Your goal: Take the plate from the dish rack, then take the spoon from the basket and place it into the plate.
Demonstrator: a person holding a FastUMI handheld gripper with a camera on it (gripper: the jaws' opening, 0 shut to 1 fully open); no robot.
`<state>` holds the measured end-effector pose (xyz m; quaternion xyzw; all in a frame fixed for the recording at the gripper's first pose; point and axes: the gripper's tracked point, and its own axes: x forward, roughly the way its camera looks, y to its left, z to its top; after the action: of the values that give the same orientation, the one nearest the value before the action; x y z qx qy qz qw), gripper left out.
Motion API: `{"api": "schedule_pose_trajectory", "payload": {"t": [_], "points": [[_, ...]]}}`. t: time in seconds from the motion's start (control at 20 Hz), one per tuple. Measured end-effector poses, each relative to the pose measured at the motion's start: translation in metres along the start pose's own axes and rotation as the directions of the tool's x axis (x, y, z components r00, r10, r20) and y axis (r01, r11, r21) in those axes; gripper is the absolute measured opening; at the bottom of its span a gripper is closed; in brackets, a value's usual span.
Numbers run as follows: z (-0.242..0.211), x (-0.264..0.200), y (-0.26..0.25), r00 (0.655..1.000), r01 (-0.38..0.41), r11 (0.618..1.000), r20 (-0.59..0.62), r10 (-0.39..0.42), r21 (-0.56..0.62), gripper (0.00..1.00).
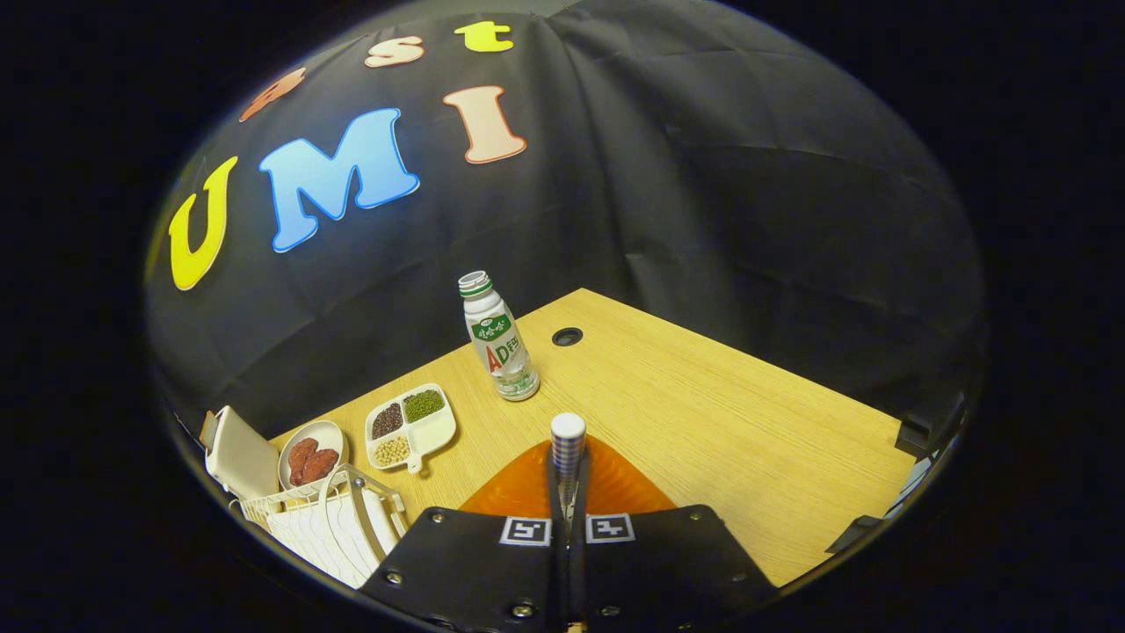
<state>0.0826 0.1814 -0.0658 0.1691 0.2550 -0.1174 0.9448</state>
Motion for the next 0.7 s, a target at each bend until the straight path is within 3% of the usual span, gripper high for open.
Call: {"api": "schedule_pose_trajectory", "payload": {"t": [0.4,0.7], "points": [[0.044,-0.039,0.017,0.994,0.004,0.991,0.112,0.011,-0.131,0.00],[0.069,-0.097,0.047,0.979,0.022,0.950,0.201,0.043,-0.312,0.00]]}}
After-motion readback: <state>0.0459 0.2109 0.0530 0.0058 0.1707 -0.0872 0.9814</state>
